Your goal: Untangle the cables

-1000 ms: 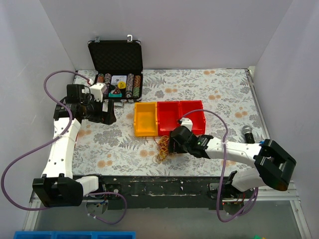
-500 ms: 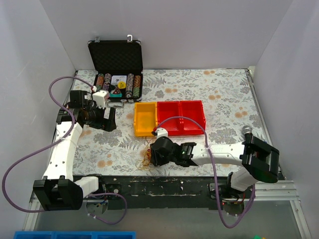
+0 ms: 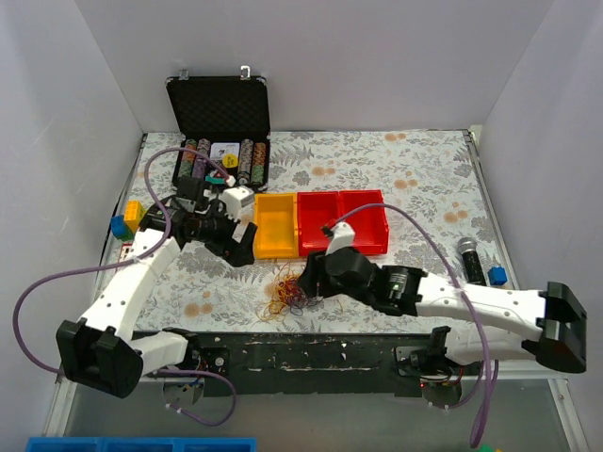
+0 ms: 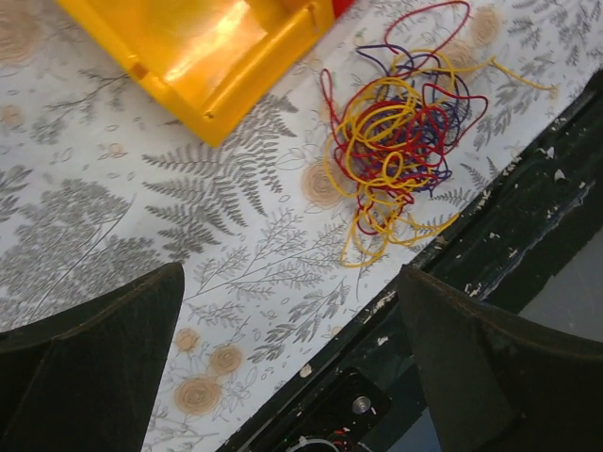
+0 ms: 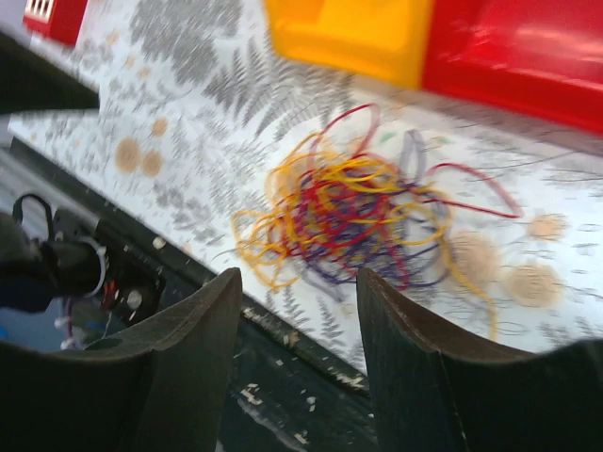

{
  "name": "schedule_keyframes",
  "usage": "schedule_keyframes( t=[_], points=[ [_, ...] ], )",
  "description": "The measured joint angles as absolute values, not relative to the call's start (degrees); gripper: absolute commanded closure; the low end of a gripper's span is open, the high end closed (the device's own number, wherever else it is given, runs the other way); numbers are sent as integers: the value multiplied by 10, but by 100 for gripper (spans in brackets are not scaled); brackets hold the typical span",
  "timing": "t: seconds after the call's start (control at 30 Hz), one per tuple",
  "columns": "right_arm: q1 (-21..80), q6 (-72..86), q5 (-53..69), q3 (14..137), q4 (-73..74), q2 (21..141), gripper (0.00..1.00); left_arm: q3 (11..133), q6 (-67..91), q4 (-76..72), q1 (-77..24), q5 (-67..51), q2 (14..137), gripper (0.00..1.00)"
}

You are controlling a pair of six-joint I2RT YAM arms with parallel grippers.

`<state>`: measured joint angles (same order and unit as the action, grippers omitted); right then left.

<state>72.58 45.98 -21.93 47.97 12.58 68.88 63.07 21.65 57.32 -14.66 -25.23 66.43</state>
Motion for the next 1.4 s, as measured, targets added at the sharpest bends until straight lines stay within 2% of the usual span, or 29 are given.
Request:
schedule_keyframes(
  t=[0.2, 0.43, 0.63, 0.7, 0.9, 1.0, 1.1, 1.17, 1.4],
  points=[
    [633, 468, -233, 382, 143, 578, 47, 605, 237, 533, -232, -278, 723, 2],
    [599, 481, -223, 321, 176, 556, 48, 571, 276, 473, -301, -304, 775, 11],
    [597, 485, -216, 320, 175, 558, 48, 525, 302, 422, -328, -304, 780, 30],
    [596, 486, -210, 320, 174, 563, 48, 514, 307, 404, -331, -305, 781, 32],
    [596, 491, -194, 320, 162, 585, 49, 504, 314, 357, -332, -301, 799, 69],
    [596, 492, -185, 316, 152, 590, 49, 499, 314, 341, -332, -299, 804, 81],
    [596, 493, -176, 309, 147, 594, 50, 494, 311, 330, -332, -300, 804, 88],
    [596, 493, -171, 304, 141, 597, 50, 494, 309, 328, -332, -301, 804, 99],
    [596, 488, -150, 291, 110, 628, 50, 504, 296, 352, -332, -305, 804, 100]
  ],
)
